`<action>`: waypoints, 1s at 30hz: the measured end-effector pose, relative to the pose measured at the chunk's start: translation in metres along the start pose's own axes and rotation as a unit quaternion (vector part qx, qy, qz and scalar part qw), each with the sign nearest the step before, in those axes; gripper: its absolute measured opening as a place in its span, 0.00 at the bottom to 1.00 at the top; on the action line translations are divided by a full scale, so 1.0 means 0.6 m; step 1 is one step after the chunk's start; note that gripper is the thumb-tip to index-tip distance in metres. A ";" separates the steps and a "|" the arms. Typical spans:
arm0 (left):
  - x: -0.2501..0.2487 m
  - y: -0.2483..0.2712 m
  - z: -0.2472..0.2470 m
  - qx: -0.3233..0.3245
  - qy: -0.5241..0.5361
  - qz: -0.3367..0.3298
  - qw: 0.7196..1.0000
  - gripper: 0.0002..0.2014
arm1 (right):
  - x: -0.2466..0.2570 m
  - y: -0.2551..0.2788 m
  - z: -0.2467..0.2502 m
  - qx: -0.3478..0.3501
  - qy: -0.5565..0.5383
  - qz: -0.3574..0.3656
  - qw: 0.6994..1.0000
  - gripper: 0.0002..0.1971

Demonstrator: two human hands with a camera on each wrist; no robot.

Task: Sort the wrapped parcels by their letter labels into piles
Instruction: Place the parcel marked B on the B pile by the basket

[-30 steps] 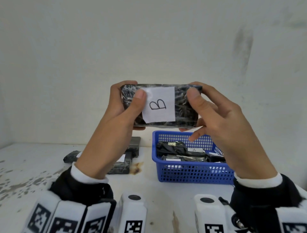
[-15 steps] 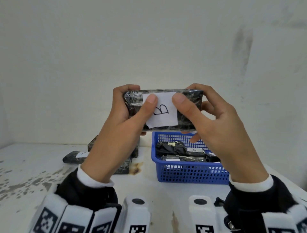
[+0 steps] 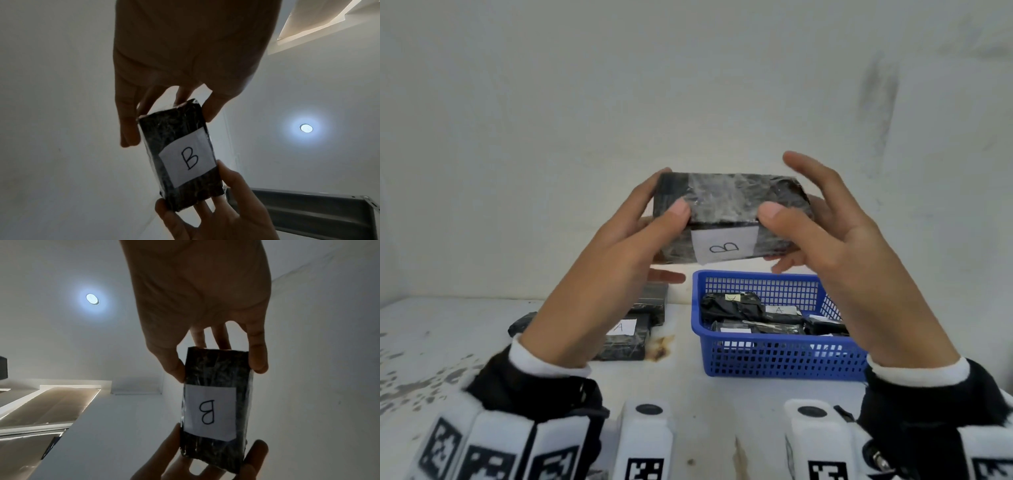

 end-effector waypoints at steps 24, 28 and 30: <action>-0.012 0.006 -0.002 -0.030 -0.066 -0.031 0.997 0.23 | 0.001 0.005 -0.026 0.031 0.027 0.014 0.999 0.25; -0.007 0.003 0.005 -0.038 -0.037 -0.021 0.998 0.20 | 0.008 0.005 -0.022 0.028 0.023 0.014 0.999 0.21; -0.005 0.003 0.008 -0.042 -0.036 -0.014 0.998 0.17 | 0.012 0.005 -0.019 0.023 0.016 0.018 0.999 0.18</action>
Point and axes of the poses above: each hand's wrist, its own y-axis away from the middle knuckle, its own z-axis out of the back of the hand, x = y × z, the point moved 10 cm from there along -y, towards the middle knuckle, and after that the axes turned 3 degrees about x, right-handed, at the moved point
